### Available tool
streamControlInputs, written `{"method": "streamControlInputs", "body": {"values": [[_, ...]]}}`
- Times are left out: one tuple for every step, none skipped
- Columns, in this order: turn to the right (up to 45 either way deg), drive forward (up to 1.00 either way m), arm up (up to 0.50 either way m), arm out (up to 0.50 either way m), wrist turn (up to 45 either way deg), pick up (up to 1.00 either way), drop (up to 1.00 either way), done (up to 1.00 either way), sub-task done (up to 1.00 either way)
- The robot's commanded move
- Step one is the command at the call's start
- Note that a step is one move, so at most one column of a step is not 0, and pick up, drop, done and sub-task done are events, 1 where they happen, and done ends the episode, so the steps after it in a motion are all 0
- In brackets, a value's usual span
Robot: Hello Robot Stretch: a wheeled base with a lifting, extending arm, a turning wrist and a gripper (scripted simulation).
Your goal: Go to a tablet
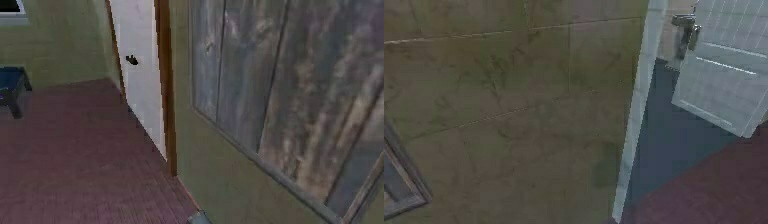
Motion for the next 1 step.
{"method": "streamControlInputs", "body": {"values": [[-45.0, 0.0, 0.0, 0.0, 0.0, 0.0, 0.0, 0.0, 0.0]]}}
